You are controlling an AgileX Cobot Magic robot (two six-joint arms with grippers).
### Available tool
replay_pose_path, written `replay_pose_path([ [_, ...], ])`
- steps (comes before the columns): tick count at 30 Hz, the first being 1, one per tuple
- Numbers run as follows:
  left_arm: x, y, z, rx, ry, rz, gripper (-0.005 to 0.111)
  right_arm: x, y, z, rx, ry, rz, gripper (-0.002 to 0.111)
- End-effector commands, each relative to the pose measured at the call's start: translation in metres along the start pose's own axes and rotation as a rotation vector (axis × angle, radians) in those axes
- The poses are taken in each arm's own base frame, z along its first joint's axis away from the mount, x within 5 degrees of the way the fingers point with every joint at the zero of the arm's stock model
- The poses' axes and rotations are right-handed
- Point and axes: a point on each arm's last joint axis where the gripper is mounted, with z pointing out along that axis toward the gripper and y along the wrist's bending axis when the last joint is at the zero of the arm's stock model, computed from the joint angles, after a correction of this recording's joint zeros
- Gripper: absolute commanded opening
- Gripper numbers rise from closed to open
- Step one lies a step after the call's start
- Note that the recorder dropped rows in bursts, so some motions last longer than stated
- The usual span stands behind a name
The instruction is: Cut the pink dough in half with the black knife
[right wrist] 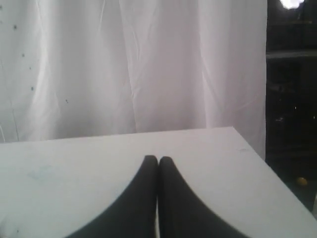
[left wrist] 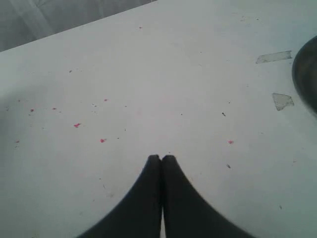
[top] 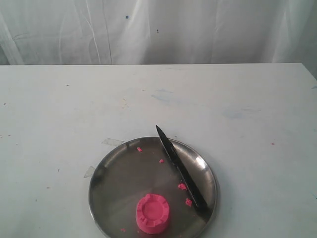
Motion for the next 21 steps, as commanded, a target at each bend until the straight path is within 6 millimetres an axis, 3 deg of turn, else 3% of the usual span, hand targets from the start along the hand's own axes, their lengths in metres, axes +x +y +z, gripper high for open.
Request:
replay_pose_path([
  [1,0.001,-0.001,0.000,0.007,0.000,-0.008,0.000,-0.014,0.000,-0.002,0.003,-0.159,0.012,0.000],
  [12,0.001,-0.001,0.000,0.007,0.000,-0.008,0.000,-0.047,-0.002,-0.014,-0.020,-0.546,0.131,0.000],
  [21,0.001,-0.001,0.000,0.007,0.000,-0.008,0.000,-0.084,0.001,-0.043,-0.190,-0.981,0.345,0.000],
])
